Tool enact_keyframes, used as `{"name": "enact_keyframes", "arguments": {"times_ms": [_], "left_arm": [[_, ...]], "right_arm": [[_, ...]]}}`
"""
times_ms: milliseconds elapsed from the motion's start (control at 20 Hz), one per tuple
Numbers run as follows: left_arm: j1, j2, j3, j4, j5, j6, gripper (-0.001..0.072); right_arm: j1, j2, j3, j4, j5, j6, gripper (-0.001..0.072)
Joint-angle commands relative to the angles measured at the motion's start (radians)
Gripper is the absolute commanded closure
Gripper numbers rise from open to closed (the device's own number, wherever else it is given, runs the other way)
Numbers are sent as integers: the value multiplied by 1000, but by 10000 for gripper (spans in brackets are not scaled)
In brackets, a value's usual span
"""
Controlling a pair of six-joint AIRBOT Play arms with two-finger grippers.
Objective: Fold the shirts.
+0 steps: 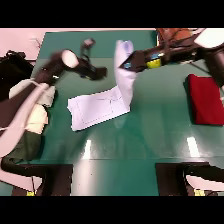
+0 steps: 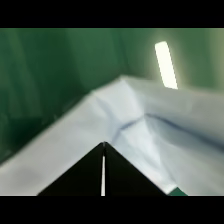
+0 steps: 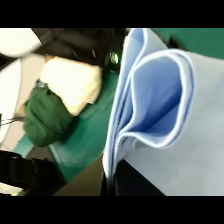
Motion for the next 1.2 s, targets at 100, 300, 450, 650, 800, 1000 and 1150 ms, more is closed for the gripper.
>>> {"name": "enact_keyframes", "arguments": {"times_ms": [100, 300, 450, 650, 800, 1000, 1150], "left_arm": [[201, 275, 7, 111, -36, 1, 683], [219, 354, 6, 162, -66, 12, 683], [219, 348, 1, 148, -114, 27, 683], [219, 330, -18, 108, -110, 29, 683], [218, 324, -58, 75, -87, 49, 683], [218, 322, -102, 56, -81, 53, 683], [218, 321, -106, 56, -78, 53, 683]], "right_arm": [[330, -174, 2, 98, -316, -92, 355], [270, -192, -2, -38, -265, -72, 357], [101, -132, -122, -173, -196, -8, 356], [-174, -137, -298, -212, -82, 3, 152], [-285, -232, -343, -129, -46, 3, 153], [-249, -396, -253, -39, -14, 2, 154], [-171, -513, -146, 31, -5, 2, 161]]}}
